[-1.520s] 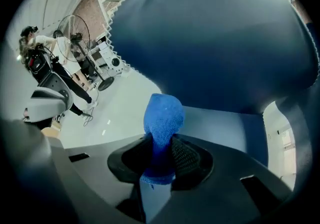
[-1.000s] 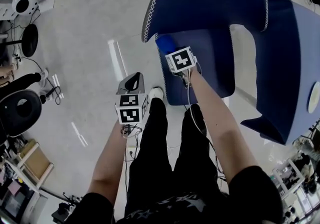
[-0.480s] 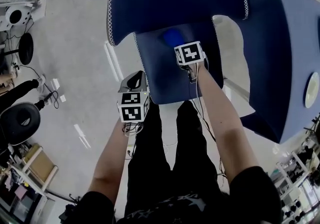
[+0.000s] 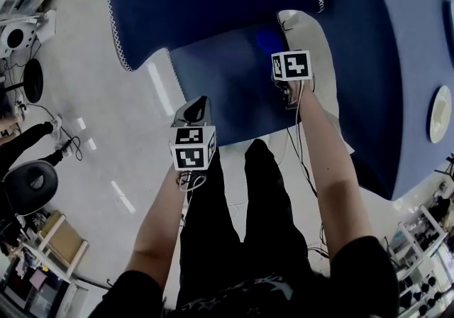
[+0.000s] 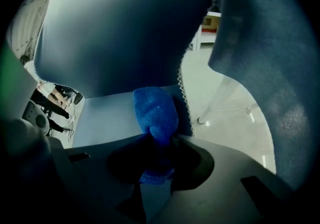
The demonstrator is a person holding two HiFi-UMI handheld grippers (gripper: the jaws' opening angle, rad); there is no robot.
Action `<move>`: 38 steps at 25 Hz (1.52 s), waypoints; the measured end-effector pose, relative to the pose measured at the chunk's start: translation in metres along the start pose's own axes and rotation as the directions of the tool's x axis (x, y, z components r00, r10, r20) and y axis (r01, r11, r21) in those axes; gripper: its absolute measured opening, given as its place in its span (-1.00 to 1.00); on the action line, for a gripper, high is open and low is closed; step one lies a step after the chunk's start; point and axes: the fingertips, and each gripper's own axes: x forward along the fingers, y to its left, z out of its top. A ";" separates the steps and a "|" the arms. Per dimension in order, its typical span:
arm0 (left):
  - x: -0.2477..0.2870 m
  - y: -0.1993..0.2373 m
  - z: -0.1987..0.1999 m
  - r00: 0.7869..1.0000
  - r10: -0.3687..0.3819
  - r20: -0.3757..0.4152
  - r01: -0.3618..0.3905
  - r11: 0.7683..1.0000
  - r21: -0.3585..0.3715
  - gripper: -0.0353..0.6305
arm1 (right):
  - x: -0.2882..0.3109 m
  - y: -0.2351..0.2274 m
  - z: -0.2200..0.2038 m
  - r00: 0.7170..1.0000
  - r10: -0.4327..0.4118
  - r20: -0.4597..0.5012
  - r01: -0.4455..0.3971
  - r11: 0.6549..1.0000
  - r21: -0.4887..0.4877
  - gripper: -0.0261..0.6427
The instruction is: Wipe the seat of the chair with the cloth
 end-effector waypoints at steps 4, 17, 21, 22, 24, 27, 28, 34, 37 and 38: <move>0.005 -0.022 -0.002 1.000 -0.006 0.001 0.006 1.000 0.011 -0.83 | -0.012 -0.035 -0.015 0.999 -0.032 0.000 0.032 0.997 0.065 -0.61; -0.015 -0.024 -0.033 0.997 0.080 0.008 -0.078 0.992 -0.103 -0.83 | -0.043 0.063 -0.053 0.977 0.212 0.011 -0.211 0.975 -0.068 -0.61; -0.024 0.006 -0.050 0.993 0.121 -0.013 -0.121 0.985 -0.125 -0.83 | -0.038 0.132 -0.063 0.955 0.295 -0.020 -0.295 0.950 -0.102 -0.61; -0.027 0.012 -0.053 0.992 0.128 -0.017 -0.129 0.983 -0.134 -0.83 | -0.038 0.147 -0.066 0.950 0.312 -0.027 -0.313 0.945 -0.099 -0.61; -0.034 0.024 -0.059 0.991 0.136 -0.021 -0.137 0.979 -0.153 -0.83 | -0.034 0.176 -0.072 0.942 0.333 -0.045 -0.336 0.937 -0.099 -0.61; -0.043 0.044 -0.073 0.990 0.137 -0.026 -0.140 0.973 -0.184 -0.83 | -0.023 0.220 -0.080 0.932 0.356 -0.072 -0.362 0.924 -0.120 -0.61; -0.046 0.051 -0.077 0.990 0.136 -0.029 -0.139 0.971 -0.192 -0.83 | -0.019 0.233 -0.081 0.928 0.363 -0.078 -0.371 0.920 -0.127 -0.61; -0.057 0.077 -0.100 0.992 0.112 -0.051 -0.120 0.973 -0.195 -0.83 | 0.000 0.285 -0.087 0.922 0.368 -0.120 -0.383 0.913 -0.141 -0.60; -0.057 0.079 -0.106 0.993 0.100 -0.062 -0.109 0.979 -0.171 -0.83 | 0.006 0.291 -0.091 0.919 0.367 -0.142 -0.386 0.910 -0.149 -0.60; -0.056 0.080 -0.107 0.993 0.097 -0.065 -0.107 0.981 -0.164 -0.83 | 0.008 0.291 -0.092 0.919 0.368 -0.143 -0.388 0.909 -0.152 -0.60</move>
